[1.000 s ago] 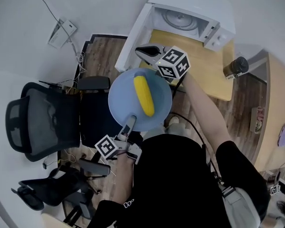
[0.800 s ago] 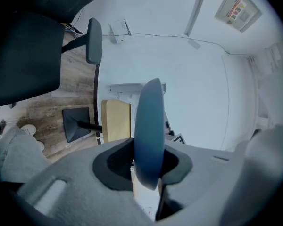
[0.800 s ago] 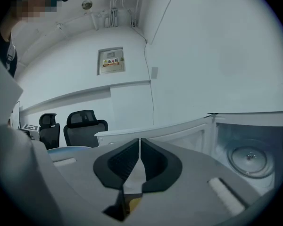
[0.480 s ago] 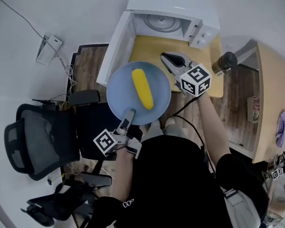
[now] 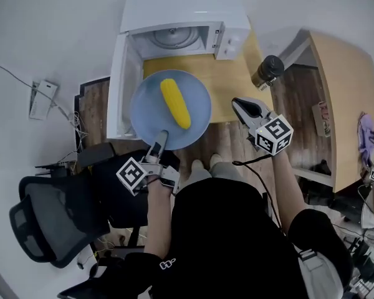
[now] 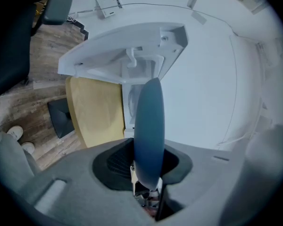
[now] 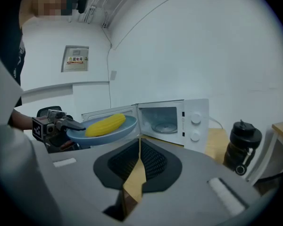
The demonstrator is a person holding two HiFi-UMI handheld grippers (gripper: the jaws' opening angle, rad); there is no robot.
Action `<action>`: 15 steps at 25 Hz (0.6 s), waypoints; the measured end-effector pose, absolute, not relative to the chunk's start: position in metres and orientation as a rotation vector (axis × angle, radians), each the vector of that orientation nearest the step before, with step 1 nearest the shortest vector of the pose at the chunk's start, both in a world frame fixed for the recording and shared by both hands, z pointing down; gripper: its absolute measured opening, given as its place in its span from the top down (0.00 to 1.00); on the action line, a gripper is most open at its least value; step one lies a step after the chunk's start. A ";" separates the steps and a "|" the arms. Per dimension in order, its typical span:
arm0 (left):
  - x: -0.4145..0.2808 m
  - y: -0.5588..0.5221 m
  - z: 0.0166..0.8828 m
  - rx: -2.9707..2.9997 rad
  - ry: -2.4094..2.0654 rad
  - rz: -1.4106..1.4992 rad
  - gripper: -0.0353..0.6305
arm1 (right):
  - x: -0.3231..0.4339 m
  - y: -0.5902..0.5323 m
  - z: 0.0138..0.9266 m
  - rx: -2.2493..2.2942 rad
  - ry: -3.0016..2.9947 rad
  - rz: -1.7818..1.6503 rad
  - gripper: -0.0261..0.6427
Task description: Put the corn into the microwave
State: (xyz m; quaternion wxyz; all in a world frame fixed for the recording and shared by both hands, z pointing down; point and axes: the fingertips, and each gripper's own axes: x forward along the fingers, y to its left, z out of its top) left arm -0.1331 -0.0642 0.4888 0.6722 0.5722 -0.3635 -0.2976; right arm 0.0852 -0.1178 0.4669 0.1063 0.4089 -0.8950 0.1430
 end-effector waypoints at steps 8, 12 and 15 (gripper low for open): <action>-0.086 -0.121 0.503 1.299 -0.777 -0.630 0.80 | 0.119 -0.108 0.476 1.310 -2.587 0.498 0.93; -0.069 -0.153 0.512 1.284 -0.765 -0.626 0.79 | 0.127 -0.103 0.478 1.334 -2.566 0.521 0.93; -0.060 -0.179 0.523 1.277 -0.786 -0.624 0.79 | 0.132 -0.099 0.484 1.338 -2.540 0.545 0.93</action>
